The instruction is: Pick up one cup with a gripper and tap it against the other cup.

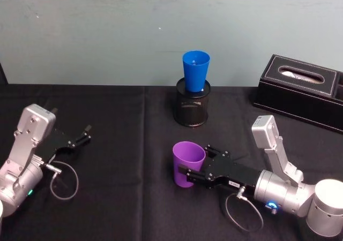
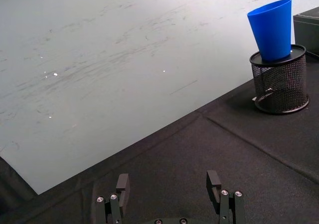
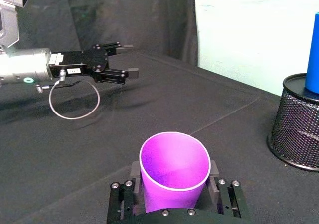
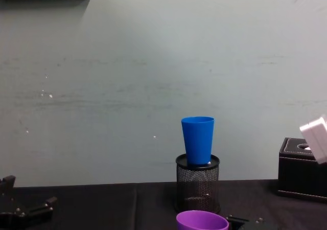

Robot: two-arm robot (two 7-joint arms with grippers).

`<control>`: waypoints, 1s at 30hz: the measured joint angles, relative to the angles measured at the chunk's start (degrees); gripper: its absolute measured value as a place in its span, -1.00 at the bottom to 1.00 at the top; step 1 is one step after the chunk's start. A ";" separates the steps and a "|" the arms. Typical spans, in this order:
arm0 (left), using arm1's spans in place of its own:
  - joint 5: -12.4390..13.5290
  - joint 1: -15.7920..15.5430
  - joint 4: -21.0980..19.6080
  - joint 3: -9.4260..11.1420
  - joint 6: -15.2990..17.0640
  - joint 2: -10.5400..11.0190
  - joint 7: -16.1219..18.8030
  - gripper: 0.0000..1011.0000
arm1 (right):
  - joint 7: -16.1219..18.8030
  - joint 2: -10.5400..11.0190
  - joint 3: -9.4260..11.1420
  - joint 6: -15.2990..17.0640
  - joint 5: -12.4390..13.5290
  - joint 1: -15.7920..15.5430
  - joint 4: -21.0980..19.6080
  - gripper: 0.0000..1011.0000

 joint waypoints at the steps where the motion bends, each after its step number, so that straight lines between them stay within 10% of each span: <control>1: 0.00 0.00 0.00 0.00 0.00 0.00 0.00 1.00 | 0.00 0.00 0.01 -0.01 0.00 0.00 0.00 0.52; 30: 0.00 0.00 0.00 0.00 0.00 0.00 0.00 1.00 | -4.63 8.07 4.12 7.82 0.17 -2.21 -17.09 0.45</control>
